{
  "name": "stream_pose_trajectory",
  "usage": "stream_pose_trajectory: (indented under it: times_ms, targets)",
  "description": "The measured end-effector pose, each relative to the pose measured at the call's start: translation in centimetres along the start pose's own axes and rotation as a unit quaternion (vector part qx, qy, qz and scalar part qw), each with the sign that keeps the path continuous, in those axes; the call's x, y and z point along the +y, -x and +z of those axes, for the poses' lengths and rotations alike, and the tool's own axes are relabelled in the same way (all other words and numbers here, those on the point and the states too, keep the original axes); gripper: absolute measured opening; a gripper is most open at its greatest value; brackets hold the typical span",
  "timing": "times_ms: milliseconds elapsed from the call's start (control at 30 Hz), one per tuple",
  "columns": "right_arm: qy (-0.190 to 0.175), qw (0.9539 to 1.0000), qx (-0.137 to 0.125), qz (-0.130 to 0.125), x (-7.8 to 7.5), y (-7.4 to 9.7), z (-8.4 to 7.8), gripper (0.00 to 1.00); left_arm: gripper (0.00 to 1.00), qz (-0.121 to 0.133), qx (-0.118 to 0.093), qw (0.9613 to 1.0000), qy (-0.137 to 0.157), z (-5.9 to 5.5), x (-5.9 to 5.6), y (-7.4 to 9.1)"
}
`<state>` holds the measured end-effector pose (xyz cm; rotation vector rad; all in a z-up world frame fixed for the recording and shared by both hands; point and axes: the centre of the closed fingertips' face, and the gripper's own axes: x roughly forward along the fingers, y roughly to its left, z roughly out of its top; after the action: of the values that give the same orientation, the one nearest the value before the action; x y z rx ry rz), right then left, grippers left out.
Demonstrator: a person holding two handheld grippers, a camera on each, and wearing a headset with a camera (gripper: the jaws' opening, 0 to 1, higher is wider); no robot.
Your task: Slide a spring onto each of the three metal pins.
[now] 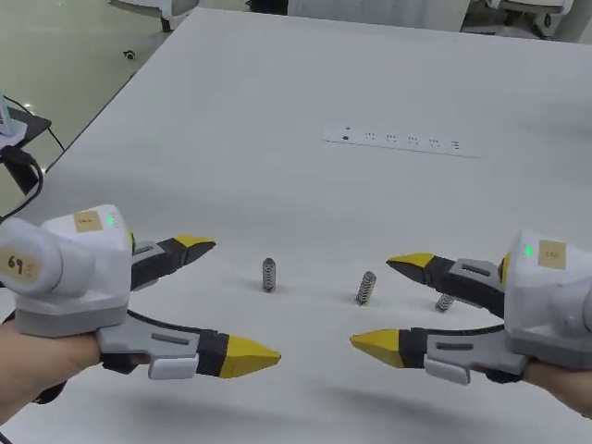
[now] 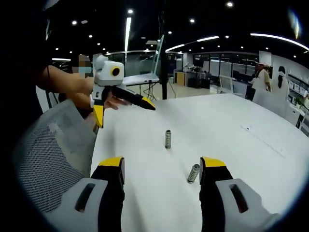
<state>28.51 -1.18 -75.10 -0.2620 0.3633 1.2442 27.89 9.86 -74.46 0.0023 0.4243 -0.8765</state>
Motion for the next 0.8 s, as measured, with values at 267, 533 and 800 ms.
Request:
stream_pose_trajectory:
  times_ms: [267, 533, 800]
  targets:
    - [-0.025, 0.9992, -0.013, -0.030, -0.6, 2.2, -1.0, 0.69, 0.98, -0.001, -0.003, 1.0000, 0.004, -0.1, -0.1, -0.4]
    - [-0.052, 0.9964, -0.028, -0.062, -1.3, 3.8, -2.0, 0.80, 0.98, 0.000, -0.010, 0.9999, 0.014, -0.5, -0.4, -0.1]
    - [-0.071, 0.9915, -0.041, -0.101, -2.4, 5.3, -2.9, 0.94, 0.98, 0.010, -0.008, 0.9998, 0.014, -0.7, -0.5, 0.5]
